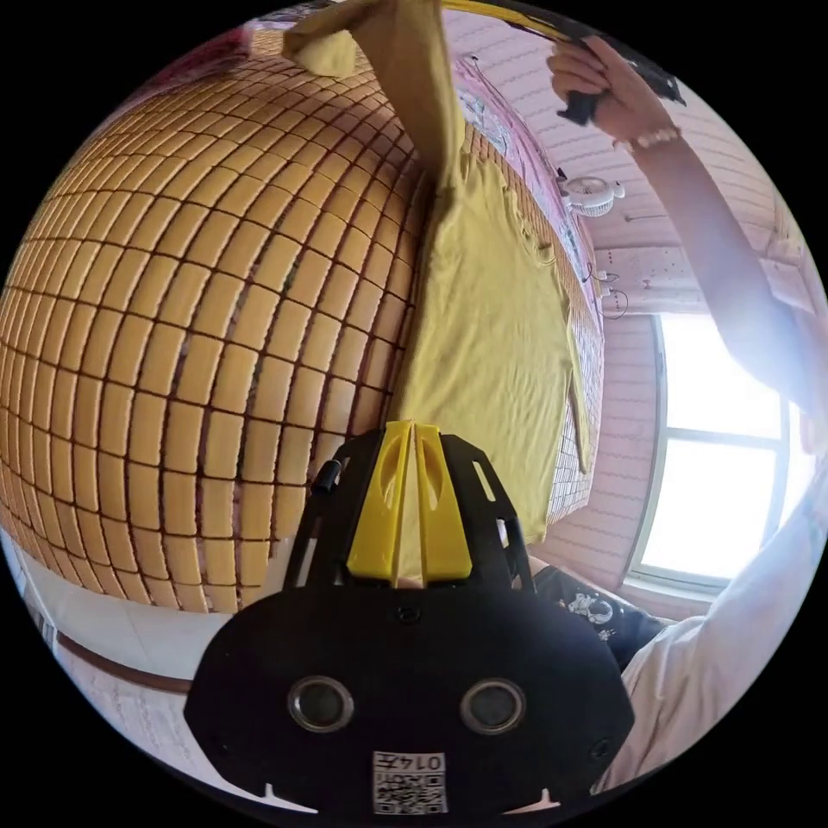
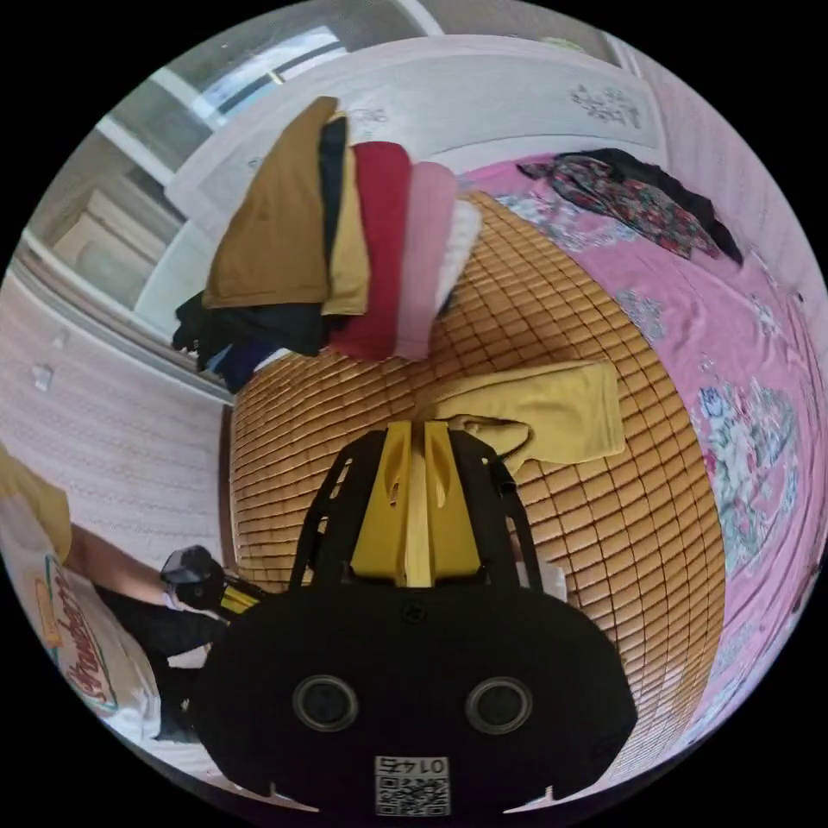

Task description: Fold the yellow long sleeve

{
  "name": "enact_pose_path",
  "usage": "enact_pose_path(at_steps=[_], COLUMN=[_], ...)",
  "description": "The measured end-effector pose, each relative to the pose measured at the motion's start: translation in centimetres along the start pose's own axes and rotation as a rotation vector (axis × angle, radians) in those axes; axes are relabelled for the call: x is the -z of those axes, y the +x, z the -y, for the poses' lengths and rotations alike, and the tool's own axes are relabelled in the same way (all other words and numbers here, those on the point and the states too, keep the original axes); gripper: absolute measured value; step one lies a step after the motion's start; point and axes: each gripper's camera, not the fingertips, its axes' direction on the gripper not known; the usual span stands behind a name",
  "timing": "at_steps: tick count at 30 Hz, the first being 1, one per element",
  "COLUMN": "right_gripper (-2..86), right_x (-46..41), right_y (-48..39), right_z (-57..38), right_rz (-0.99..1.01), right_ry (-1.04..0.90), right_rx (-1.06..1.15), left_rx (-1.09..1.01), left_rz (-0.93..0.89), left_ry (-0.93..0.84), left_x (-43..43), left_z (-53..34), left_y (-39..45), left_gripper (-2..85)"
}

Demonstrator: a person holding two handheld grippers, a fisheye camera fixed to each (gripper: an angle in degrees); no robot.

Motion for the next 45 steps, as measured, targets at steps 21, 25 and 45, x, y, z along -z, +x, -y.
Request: enact_pose_path(at_steps=[21, 25, 45], right_gripper=[3.6, 2.1, 8.0], right_x=[-9.3, -9.7, -6.3], right_y=[-3.9, -4.6, -3.7], right_z=[-13.2, -13.2, -9.5], right_rz=[-0.073, -0.095, -0.302], right_ry=[-0.287, -0.272, -0.232], right_rx=[-0.185, -0.258, -0.283], left_rx=[0.173, 0.212, 0.591], left_rz=[0.503, 0.549, 0.265], left_ry=[0.356, 0.29, 0.585], left_x=[14.7, 13.9, 18.3], left_z=[4.0, 4.1, -8.1], left_y=[-4.6, -6.0, -12.3], left_gripper=[6.6, 3.3, 6.0])
